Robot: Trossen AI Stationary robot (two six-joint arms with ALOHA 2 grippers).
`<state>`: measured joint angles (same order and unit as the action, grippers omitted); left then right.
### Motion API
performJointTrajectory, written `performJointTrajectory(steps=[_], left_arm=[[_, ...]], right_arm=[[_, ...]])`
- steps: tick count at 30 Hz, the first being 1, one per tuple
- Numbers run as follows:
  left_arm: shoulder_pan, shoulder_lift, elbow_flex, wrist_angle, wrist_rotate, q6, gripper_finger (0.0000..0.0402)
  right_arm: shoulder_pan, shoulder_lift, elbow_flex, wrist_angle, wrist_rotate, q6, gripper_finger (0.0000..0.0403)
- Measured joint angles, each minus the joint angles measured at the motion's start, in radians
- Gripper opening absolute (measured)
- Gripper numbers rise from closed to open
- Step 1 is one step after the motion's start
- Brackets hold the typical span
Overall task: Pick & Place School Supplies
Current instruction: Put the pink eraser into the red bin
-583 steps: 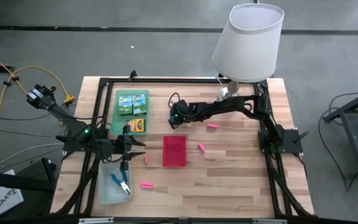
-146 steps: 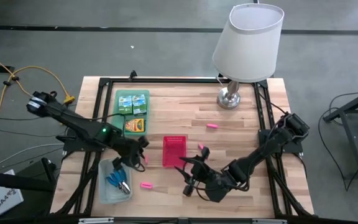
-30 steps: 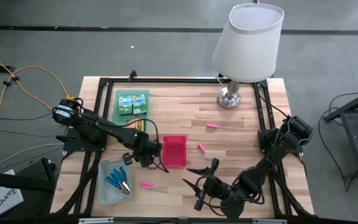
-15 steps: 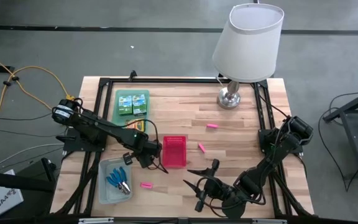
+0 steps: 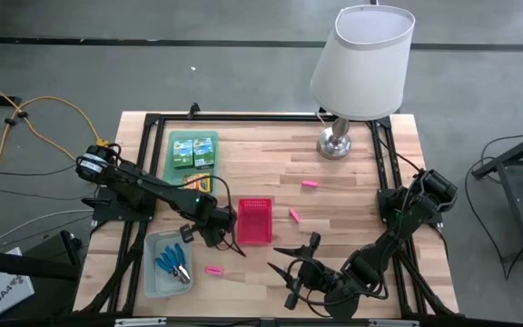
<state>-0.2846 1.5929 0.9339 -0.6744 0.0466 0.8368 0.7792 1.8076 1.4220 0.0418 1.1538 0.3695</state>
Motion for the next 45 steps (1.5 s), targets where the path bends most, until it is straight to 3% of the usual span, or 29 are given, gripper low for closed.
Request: performJointTrajectory(steps=[18, 32, 40, 45], left_arm=[[-0.009, -0.005, 0.120, -0.144, 0.004, -0.029, 0.0016], [-0.008, -0.008, 0.270, -0.125, -0.043, -0.320, 0.0016], [0.030, -0.008, 0.282, 0.058, 0.016, -0.472, 0.0016], [0.063, -0.008, 0.282, 0.164, 0.057, -0.479, 0.0016]], right_arm=[[0.000, 0.000, 0.000, 0.000, -0.003, 0.000, 0.0165], [0.001, 0.000, 0.000, -0.001, -0.005, 0.000, 0.0165], [0.007, 0.000, 0.000, -0.001, -0.005, -0.004, 0.0165], [0.013, 0.000, 0.000, -0.001, -0.004, -0.005, 0.0165]])
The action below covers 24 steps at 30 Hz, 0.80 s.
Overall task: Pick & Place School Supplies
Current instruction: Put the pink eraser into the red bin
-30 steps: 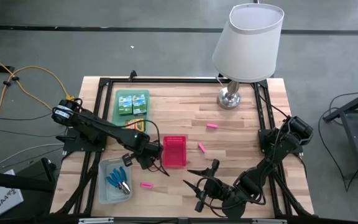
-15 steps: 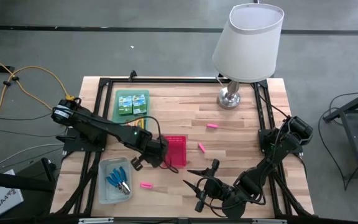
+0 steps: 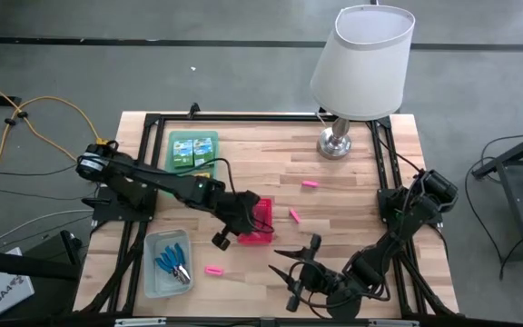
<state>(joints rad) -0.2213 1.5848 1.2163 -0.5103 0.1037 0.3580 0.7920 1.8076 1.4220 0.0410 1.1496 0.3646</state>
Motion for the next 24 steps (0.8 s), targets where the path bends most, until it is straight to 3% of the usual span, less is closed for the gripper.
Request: performJointTrajectory(steps=[18, 24], left_arm=[[0.078, 0.179, -0.001, 0.046, 0.009, 0.082, 0.0016], [0.095, 0.189, -0.001, 0.038, -0.058, 0.045, 0.0020]], right_arm=[[0.013, 0.000, 0.000, 0.023, 0.004, -0.048, 0.0165], [0.013, 0.000, 0.000, 0.023, 0.004, -0.049, 0.0165]])
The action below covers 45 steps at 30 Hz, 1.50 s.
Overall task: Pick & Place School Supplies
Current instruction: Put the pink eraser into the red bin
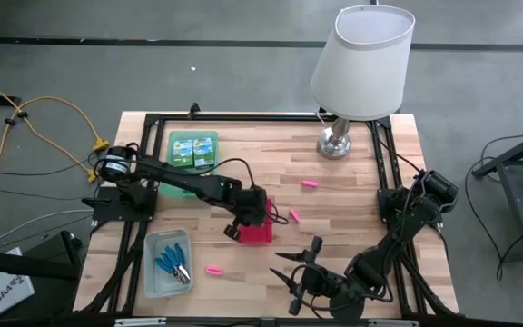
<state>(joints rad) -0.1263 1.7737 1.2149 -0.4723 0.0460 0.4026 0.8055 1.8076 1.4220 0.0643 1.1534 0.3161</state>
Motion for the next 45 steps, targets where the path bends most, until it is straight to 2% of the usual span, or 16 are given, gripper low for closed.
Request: performJointTrajectory(steps=[14, 19, 26, 30, 37, 41, 45], left_arm=[[-0.014, 0.000, 0.000, -0.021, -0.022, -0.042, 0.0072], [-0.028, 0.000, 0.000, -0.020, -0.031, -0.038, 0.0074], [-0.054, -0.018, 0.001, -0.024, -0.128, -0.035, 0.0074], [-0.074, -0.057, 0.001, -0.024, -0.130, -0.042, 0.0074], [-0.117, -0.144, 0.002, -0.051, -0.127, -0.141, 0.0074], [-0.146, -0.179, 0.002, -0.087, -0.127, -0.197, 0.0074], [-0.178, -0.196, 0.002, -0.100, -0.127, -0.246, 0.0074]], right_arm=[[0.000, 0.000, 0.000, 0.005, -0.001, 0.000, 0.0165], [0.000, 0.000, 0.000, 0.006, -0.003, 0.000, 0.0165], [0.000, 0.000, 0.000, 0.006, -0.003, 0.000, 0.0165], [0.000, 0.000, 0.000, 0.005, -0.001, 0.000, 0.0165], [0.000, 0.000, 0.000, -0.003, 0.016, 0.000, 0.0165], [0.000, 0.000, 0.000, -0.068, 0.027, 0.056, 0.0165], [-0.012, 0.000, 0.000, -0.223, 0.025, 0.189, 0.0165]])
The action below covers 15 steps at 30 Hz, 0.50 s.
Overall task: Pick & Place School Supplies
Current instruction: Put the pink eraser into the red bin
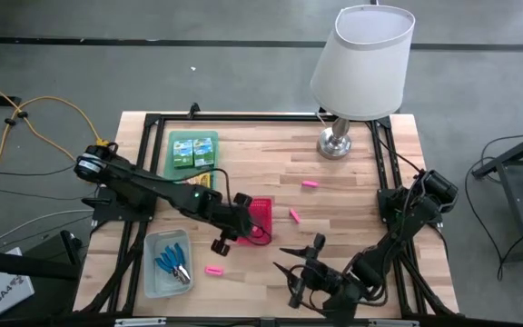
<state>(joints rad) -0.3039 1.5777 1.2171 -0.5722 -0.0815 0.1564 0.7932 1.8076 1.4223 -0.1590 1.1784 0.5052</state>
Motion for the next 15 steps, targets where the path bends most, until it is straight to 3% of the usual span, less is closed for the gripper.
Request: performJointTrajectory(steps=[5, 11, 15], left_arm=[[-0.039, -0.001, 0.000, -0.002, -0.001, -0.033, 0.0074], [-0.080, -0.001, 0.000, -0.006, -0.002, -0.071, 0.0074], [-0.102, -0.001, 0.000, -0.006, -0.002, -0.085, 0.0074]], right_arm=[[-0.033, 0.000, 0.000, -0.273, -0.060, 0.279, 0.0165], [-0.072, 0.000, 0.000, -0.705, -0.257, 0.702, 0.0165], [-0.082, 0.000, 0.000, -0.921, -0.291, 0.862, 0.0165]])
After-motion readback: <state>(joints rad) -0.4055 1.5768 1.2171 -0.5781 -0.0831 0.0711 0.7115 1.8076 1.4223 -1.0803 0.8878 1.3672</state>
